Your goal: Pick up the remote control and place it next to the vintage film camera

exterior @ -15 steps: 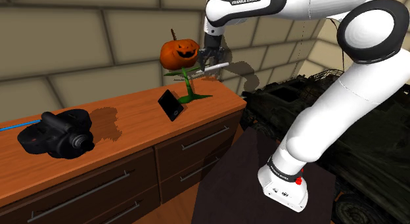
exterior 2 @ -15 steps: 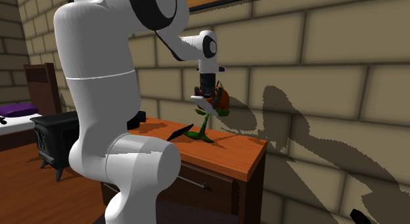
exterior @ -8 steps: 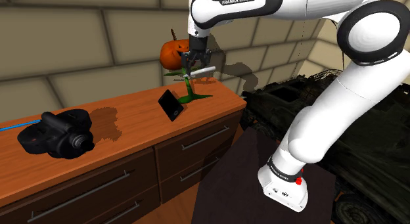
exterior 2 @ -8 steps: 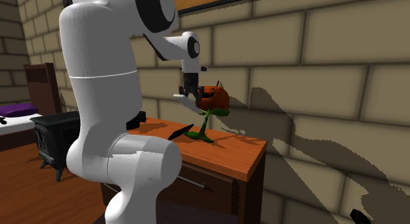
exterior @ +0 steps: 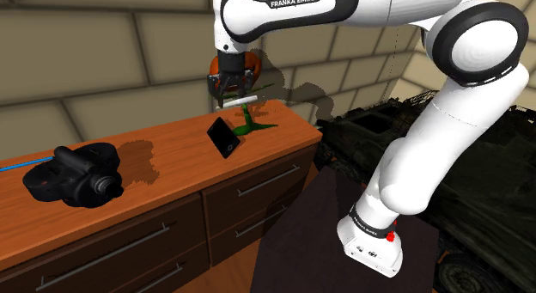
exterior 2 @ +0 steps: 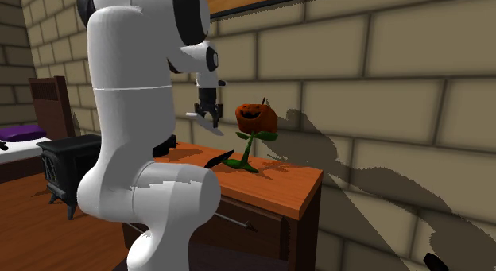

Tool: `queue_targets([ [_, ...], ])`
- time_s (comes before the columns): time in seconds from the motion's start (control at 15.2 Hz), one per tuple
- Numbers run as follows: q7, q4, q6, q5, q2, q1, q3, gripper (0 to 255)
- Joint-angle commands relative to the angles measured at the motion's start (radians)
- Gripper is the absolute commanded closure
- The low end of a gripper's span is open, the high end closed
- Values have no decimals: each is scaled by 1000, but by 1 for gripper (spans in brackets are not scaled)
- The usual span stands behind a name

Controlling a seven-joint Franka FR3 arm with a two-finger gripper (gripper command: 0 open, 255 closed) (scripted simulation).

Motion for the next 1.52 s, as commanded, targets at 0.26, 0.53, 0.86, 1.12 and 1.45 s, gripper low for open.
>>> queue_targets([
  [0.26,138,131,-26,-10,106,64,69,255],
  [0.53,228,241,-50,-29,194,112,109,255],
  [0.86,288,303,-46,-46,262,148,131,255],
  [1.12,289,253,7,-47,266,147,130,255],
  [1.45,291,198,71,-50,275,147,129,255],
])
